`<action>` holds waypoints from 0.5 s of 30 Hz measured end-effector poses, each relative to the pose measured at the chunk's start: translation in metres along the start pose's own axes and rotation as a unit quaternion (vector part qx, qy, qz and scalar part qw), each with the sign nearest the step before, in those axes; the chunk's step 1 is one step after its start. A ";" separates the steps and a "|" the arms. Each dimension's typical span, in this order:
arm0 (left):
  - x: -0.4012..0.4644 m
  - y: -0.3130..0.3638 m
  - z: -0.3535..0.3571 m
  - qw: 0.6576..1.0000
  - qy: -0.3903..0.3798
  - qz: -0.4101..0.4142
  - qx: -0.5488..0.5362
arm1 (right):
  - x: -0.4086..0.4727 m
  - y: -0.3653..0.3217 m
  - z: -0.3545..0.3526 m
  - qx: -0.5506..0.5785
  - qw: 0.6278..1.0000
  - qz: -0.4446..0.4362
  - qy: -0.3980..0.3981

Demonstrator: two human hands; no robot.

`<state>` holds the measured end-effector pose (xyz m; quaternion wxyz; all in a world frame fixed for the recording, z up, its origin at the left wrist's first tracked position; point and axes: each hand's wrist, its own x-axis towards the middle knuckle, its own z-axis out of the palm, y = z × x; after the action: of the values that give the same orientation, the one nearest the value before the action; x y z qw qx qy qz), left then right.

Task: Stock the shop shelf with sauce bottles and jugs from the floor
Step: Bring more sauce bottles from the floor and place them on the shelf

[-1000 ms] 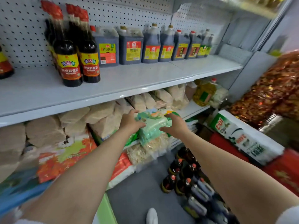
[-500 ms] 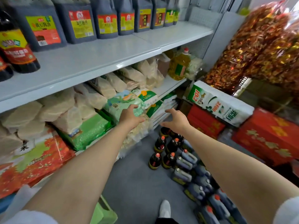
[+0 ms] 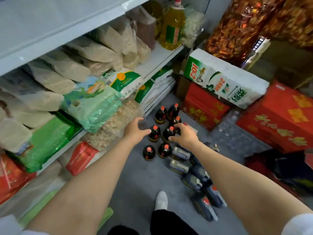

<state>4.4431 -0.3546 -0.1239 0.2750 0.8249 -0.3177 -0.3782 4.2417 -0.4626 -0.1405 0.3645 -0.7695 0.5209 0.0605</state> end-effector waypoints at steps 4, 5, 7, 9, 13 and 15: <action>0.027 -0.018 0.036 0.999 -0.010 -0.029 0.012 | 0.030 0.035 0.027 0.023 0.999 0.035 -0.033; 0.034 -0.024 0.044 0.999 -0.013 -0.040 0.012 | 0.035 0.042 0.035 0.029 0.998 0.041 -0.039; 0.050 -0.039 0.059 0.998 -0.023 -0.060 0.002 | 0.047 0.056 0.054 0.048 0.997 0.053 -0.038; 0.070 -0.058 0.074 0.997 -0.031 -0.070 0.005 | 0.062 0.071 0.078 0.061 0.995 0.070 -0.043; 0.115 -0.107 0.110 0.994 -0.059 -0.091 0.017 | 0.092 0.107 0.132 0.108 0.987 0.108 -0.050; 0.139 -0.138 0.133 0.992 -0.073 -0.103 0.024 | 0.107 0.126 0.160 0.101 0.985 0.125 -0.056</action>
<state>4.4513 -0.3951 -0.3570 0.1909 0.8296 -0.2589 -0.4563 4.2293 -0.4678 -0.3696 0.4582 -0.6531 0.5953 0.0958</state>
